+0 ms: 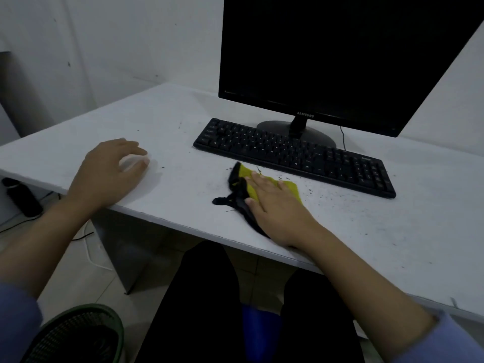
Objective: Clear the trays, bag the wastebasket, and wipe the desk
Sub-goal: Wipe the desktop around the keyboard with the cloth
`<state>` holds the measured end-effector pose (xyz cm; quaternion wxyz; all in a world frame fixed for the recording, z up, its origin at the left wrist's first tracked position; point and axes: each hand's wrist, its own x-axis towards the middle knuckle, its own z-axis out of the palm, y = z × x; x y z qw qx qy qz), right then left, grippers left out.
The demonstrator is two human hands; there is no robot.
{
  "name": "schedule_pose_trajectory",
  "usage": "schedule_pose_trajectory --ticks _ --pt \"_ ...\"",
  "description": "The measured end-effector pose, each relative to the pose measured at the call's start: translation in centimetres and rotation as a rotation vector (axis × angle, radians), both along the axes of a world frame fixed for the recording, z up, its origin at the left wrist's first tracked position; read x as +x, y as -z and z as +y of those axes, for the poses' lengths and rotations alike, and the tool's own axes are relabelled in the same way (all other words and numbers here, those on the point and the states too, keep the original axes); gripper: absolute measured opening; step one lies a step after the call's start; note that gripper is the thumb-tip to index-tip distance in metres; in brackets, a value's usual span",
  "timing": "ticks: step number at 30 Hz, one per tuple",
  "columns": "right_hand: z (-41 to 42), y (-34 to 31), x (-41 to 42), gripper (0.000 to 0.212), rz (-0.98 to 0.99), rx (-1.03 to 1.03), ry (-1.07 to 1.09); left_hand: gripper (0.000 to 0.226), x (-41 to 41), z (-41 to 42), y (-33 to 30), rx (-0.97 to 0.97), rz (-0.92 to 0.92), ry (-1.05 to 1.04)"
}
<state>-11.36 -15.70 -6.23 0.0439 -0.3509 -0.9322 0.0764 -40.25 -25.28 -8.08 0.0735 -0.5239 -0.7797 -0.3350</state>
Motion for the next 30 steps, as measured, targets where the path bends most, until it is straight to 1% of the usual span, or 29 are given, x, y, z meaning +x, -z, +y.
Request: schedule_pose_trajectory --ticks 5,8,9,10,12,13,14,16,18,19,20,23,24,26,28,30 --pt "0.1 0.4 4.2 0.054 0.009 0.050 0.149 0.042 -0.3 -0.3 -0.3 -0.026 0.098 0.085" --pt "0.2 0.2 6.2 0.055 0.041 -0.009 0.159 0.038 1.0 -0.2 -1.1 -0.001 0.134 0.130" --pt "0.2 -0.1 6.8 0.055 0.081 -0.067 0.143 0.035 2.0 0.1 -1.5 0.030 0.129 0.171" --pt "0.1 -0.5 7.2 0.054 0.166 -0.147 0.135 0.032 3.2 0.3 -1.9 0.062 0.133 0.225" --pt "-0.2 -1.6 8.7 0.046 0.441 -0.284 0.186 0.029 6.6 1.2 -2.8 0.130 0.152 0.364" --pt "-0.1 -2.1 9.7 0.041 0.571 -0.295 0.220 0.029 8.5 1.8 -3.3 0.157 0.140 0.436" --pt "0.1 -2.3 11.0 0.035 0.648 -0.253 0.251 0.029 10.6 2.4 -3.8 0.173 0.117 0.505" --pt "0.7 -2.2 13.9 0.029 0.667 -0.138 0.321 0.029 14.9 3.6 -4.6 0.180 0.069 0.644" --pt "1.1 -1.8 16.8 0.027 0.638 -0.075 0.391 0.031 18.9 4.7 -5.2 0.165 0.071 0.764" --pt "1.2 -1.6 18.1 0.027 0.624 -0.063 0.422 0.032 20.7 5.2 -5.6 0.127 0.094 0.802" --pt "1.2 -1.4 19.3 0.027 0.599 -0.056 0.447 0.033 22.2 5.9 -5.8 0.045 0.130 0.814" --pt "1.4 -0.8 22.6 0.034 0.427 -0.005 0.483 0.039 25.1 7.7 -5.8 -0.308 0.314 0.735" --pt "1.5 -0.6 23.6 0.037 0.357 0.009 0.501 0.042 25.6 8.0 -5.7 -0.385 0.381 0.712" --pt "1.7 -0.4 25.0 0.041 0.265 0.024 0.530 0.056 26.1 8.2 -5.4 -0.517 0.462 0.710" --pt "1.8 -0.2 25.6 0.044 0.237 0.024 0.571 0.076 26.1 8.1 -5.4 -0.718 0.494 0.748" --pt "1.9 0.1 25.5 0.046 0.219 0.017 0.608 0.083 25.9 7.8 -5.2 -0.836 0.485 0.787"
